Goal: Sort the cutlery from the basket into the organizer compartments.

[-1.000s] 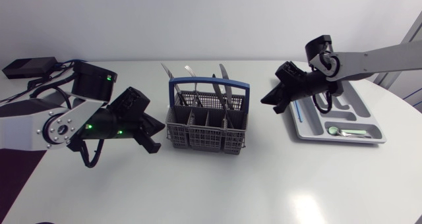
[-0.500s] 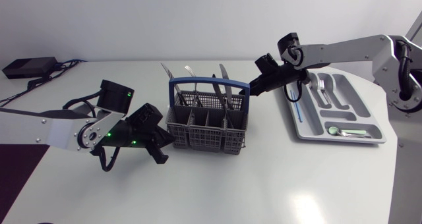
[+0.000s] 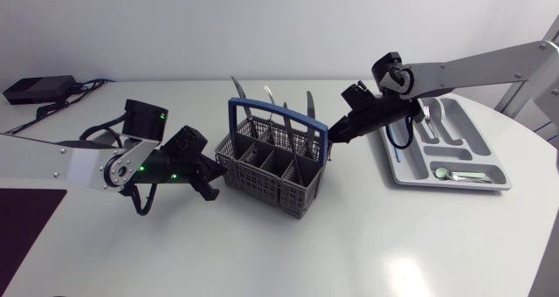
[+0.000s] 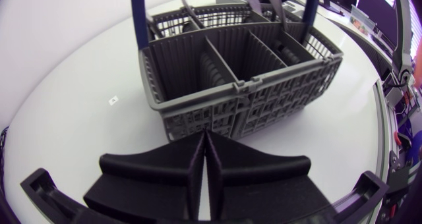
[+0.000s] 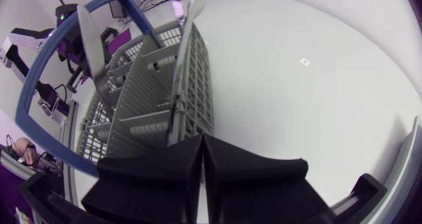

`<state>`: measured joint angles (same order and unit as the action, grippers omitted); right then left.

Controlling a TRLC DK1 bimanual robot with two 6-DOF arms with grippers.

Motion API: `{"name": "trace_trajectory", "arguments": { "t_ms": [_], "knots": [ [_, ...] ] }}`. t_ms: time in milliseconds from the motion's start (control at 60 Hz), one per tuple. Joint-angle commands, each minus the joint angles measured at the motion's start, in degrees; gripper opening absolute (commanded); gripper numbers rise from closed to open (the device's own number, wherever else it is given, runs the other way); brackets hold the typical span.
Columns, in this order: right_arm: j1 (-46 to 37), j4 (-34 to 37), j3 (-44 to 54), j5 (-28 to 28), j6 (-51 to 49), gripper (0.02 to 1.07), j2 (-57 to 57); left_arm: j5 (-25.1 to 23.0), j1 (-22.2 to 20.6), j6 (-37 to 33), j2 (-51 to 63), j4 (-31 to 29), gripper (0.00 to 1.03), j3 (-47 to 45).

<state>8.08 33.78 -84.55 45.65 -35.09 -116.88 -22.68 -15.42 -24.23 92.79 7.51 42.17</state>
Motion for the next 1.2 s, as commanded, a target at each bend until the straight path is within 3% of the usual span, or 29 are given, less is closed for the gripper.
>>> {"name": "trace_trajectory", "arguments": {
  "t_ms": [0, 500, 883, 1183],
  "knots": [
    [1.77, 1.55, 4.92, 1.02, -1.30, 0.08, 4.20, -0.09, 1.01, 0.59, 2.57, 0.58, 0.04, 1.77],
    [5.28, 1.38, 25.32, -0.21, -1.47, 0.08, 19.41, 0.00, 2.94, 3.13, 10.57, -0.39, 0.04, 12.41],
    [8.36, -2.23, 29.80, -2.58, 1.78, 0.08, 24.24, -0.09, 4.26, 3.66, 11.09, -2.50, 0.04, 14.25],
    [13.46, -5.30, 32.96, -7.15, 6.44, 0.08, 28.11, -0.09, 1.01, 5.16, 14.43, -3.99, 0.04, 18.91]
  ]
}}
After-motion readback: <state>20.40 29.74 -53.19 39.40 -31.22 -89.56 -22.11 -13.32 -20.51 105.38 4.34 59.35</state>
